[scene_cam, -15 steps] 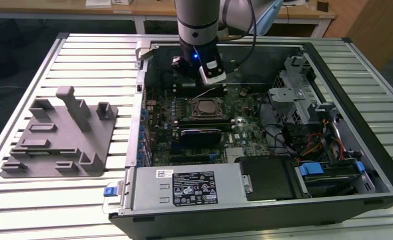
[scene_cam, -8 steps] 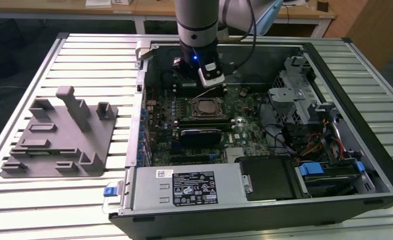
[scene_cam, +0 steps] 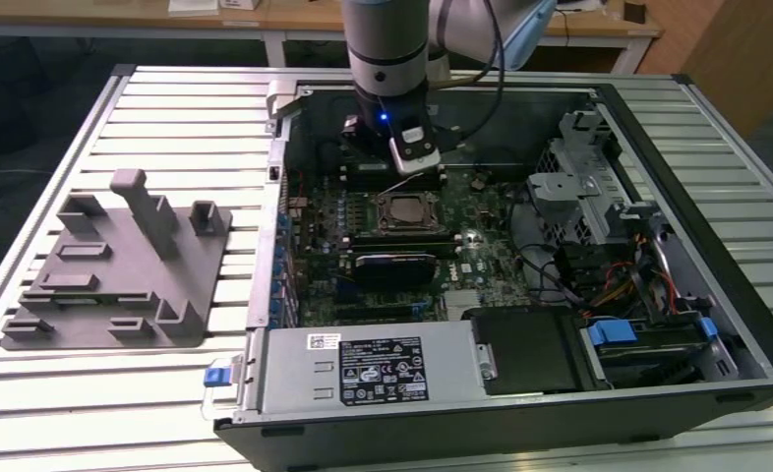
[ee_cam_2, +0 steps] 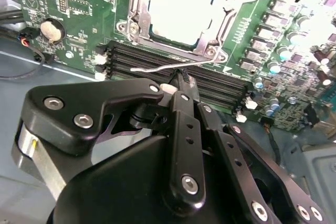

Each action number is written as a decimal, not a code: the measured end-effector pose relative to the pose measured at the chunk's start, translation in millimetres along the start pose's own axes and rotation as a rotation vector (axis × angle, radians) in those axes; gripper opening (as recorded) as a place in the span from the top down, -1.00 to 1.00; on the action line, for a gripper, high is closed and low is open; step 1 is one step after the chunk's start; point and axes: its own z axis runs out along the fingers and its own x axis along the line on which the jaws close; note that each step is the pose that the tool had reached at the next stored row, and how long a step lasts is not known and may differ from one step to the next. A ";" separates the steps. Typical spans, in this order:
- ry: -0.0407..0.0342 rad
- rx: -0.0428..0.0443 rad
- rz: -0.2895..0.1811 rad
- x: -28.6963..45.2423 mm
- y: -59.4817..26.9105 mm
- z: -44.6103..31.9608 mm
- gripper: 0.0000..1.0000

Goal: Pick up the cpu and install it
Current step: 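Install the first cpu locking lever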

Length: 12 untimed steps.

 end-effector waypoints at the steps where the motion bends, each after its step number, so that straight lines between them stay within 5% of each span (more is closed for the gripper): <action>1: -0.0046 -0.0013 0.000 0.0 -0.1 0.6 0.79; 12: -0.0567 -0.0153 0.001 -0.3 -1.3 6.3 0.79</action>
